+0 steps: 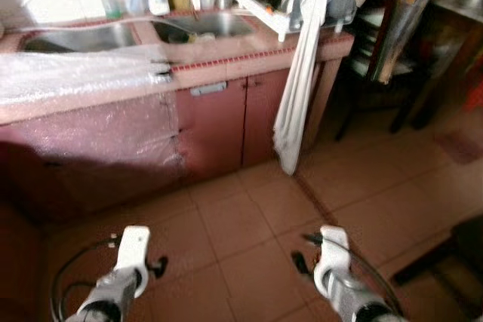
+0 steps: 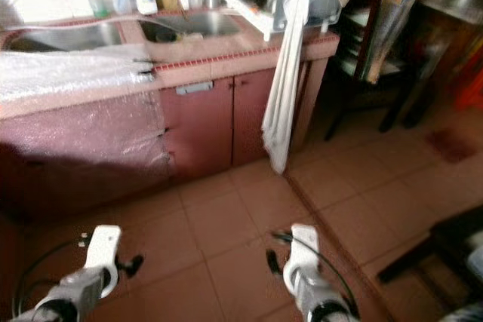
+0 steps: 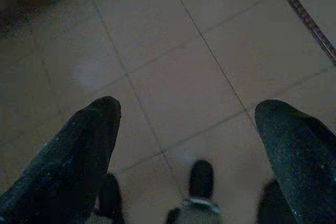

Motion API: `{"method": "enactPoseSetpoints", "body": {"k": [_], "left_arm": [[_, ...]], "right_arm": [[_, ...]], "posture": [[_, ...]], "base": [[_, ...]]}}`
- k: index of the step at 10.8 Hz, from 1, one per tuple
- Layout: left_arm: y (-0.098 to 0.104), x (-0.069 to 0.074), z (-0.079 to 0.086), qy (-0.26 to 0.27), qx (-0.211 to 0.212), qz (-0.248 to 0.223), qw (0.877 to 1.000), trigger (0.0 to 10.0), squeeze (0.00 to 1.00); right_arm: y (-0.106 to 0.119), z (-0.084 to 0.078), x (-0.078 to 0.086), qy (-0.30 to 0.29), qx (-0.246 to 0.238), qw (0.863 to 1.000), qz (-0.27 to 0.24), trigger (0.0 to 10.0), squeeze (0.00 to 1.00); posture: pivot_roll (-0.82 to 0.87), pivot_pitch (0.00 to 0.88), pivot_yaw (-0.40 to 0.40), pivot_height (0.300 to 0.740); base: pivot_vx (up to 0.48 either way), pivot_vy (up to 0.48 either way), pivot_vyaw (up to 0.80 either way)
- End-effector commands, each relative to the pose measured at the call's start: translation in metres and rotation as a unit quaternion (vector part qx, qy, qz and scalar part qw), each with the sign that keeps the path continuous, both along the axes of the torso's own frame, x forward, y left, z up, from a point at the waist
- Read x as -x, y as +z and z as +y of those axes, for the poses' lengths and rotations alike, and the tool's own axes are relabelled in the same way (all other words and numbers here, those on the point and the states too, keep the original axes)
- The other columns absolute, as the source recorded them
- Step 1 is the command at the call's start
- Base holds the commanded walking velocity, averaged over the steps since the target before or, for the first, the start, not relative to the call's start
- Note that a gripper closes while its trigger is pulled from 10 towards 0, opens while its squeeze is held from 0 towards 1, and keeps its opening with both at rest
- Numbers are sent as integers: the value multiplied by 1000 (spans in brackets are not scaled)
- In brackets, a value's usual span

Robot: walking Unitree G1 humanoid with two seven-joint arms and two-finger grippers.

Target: Kitchen organization

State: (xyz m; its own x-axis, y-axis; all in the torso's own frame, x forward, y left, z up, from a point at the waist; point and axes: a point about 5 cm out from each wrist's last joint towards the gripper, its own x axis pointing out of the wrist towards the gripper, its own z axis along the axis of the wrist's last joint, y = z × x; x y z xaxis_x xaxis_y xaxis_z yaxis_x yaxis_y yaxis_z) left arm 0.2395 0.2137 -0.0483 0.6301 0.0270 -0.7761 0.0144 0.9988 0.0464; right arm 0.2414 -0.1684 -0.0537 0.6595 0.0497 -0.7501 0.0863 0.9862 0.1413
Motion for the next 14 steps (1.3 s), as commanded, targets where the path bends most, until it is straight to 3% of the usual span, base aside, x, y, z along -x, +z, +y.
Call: {"method": "enactPoseSetpoints", "body": {"k": [1, 9, 14], "left_arm": [[3, -4, 3, 2, -6, -8, 1000, 10000, 0], [3, -4, 0, -14, -13, -7, 1000, 10000, 0], [2, -3, -1, -21, -11, -4, 1000, 10000, 0]], "right_arm": [[4, -3, -5, -1, 11, 1000, -9, 10000, 0], [5, -4, -7, -4, 19, 1000, -11, 10000, 0], [5, -5, -6, -6, 19, 1000, -11, 10000, 0]], "posture": [[-70, 0, 8, 740], [-74, 0, 6, 740], [-76, 0, 8, 740]], "base": [[0, 0, 0], [0, 0, 0], [273, 0, -636]]}}
